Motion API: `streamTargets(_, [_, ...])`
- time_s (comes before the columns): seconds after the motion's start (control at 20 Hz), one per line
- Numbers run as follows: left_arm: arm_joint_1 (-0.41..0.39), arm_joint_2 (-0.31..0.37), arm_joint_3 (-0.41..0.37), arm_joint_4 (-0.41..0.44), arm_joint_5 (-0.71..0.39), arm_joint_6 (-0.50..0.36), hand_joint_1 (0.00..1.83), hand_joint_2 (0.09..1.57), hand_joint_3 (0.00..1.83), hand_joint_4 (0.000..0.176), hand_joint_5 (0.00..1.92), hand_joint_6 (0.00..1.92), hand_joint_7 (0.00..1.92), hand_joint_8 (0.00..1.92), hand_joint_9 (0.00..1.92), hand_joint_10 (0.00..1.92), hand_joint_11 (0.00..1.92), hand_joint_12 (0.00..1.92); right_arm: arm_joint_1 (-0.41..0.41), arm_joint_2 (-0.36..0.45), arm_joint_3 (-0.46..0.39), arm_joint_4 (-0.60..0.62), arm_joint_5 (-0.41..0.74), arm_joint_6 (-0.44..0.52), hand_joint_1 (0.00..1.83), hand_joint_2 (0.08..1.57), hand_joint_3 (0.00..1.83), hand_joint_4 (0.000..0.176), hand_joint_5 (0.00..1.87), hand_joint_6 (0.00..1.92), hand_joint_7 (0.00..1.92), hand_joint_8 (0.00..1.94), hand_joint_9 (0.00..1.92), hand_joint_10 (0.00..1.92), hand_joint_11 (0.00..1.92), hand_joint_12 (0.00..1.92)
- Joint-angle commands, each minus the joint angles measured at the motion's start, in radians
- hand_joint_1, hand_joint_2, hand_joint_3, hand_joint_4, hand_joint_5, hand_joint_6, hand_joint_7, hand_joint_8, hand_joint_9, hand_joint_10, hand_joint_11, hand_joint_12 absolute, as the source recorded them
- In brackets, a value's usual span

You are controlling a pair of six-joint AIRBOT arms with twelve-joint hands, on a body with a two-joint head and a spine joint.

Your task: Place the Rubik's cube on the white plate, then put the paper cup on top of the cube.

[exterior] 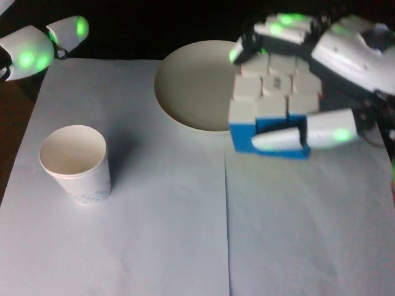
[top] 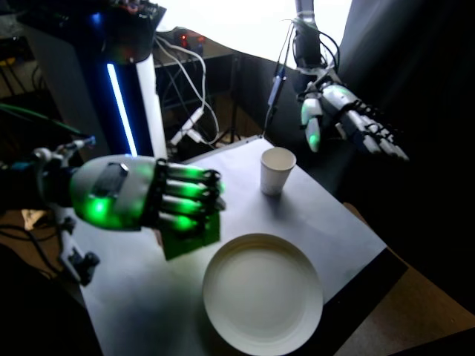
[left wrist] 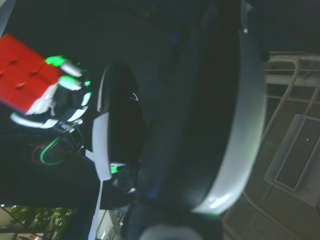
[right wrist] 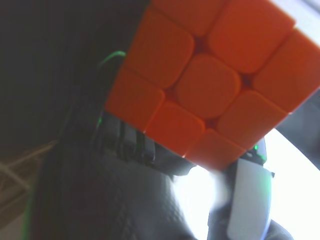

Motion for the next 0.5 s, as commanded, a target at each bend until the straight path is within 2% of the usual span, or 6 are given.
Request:
streamTargets(0.0, [-0.004, 0.005, 0.001, -0.008, -0.130, 0.001, 0.46, 1.46, 0.00, 0.018, 0.08, 0.00, 0.00, 0.00, 0.00, 0.00, 0.00, 0.00, 0.037, -0.013, 0.014, 0.031, 0.111, 0.004, 1.13, 1.14, 0.00, 0.000, 0.27, 1.55, 0.32, 1.72, 0.43, 1.92, 0.67, 1.92])
streamTargets(0.05, [0.000, 0.006, 0.001, -0.010, -0.132, 0.001, 0.45, 1.46, 0.00, 0.050, 0.08, 0.00, 0.00, 0.00, 0.00, 0.00, 0.01, 0.00, 0.060, -0.037, 0.040, 0.036, 0.085, 0.004, 0.98, 1.32, 0.01, 0.000, 0.56, 1.61, 0.35, 1.78, 0.47, 1.92, 0.67, 1.92])
streamTargets(0.25, [0.012, 0.007, 0.002, -0.022, -0.142, 0.001, 0.49, 1.46, 0.00, 0.010, 0.08, 0.00, 0.02, 0.00, 0.06, 0.01, 0.00, 0.33, 0.148, -0.165, 0.164, 0.067, -0.008, 0.004, 1.11, 1.34, 0.01, 0.000, 0.43, 1.65, 0.63, 1.60, 0.47, 1.75, 0.61, 1.92])
streamTargets(0.3, [0.015, 0.007, 0.002, -0.025, -0.144, 0.001, 0.61, 1.45, 0.00, 0.000, 0.11, 0.00, 0.16, 0.01, 0.33, 0.30, 0.02, 1.35, 0.173, -0.211, 0.211, 0.078, -0.041, 0.004, 1.08, 1.36, 0.00, 0.000, 0.46, 1.66, 0.63, 1.65, 0.52, 1.78, 0.67, 1.92])
streamTargets(0.35, [0.015, 0.006, 0.004, -0.026, -0.144, 0.001, 0.71, 1.42, 0.00, 0.000, 0.14, 0.00, 0.19, 0.00, 0.17, 0.32, 0.00, 1.42, 0.181, -0.232, 0.236, 0.087, -0.061, 0.004, 1.26, 1.31, 0.00, 0.000, 0.20, 1.60, 0.61, 1.61, 0.48, 1.77, 0.68, 1.92])
streamTargets(0.45, [0.015, 0.003, 0.007, -0.025, -0.146, 0.001, 0.61, 1.43, 0.00, 0.009, 0.11, 0.00, 0.06, 0.00, 0.03, 0.06, 0.00, 0.54, 0.192, -0.283, 0.303, 0.116, -0.126, 0.004, 1.25, 1.33, 0.00, 0.000, 0.15, 1.59, 0.56, 1.66, 0.39, 1.75, 0.56, 1.92])
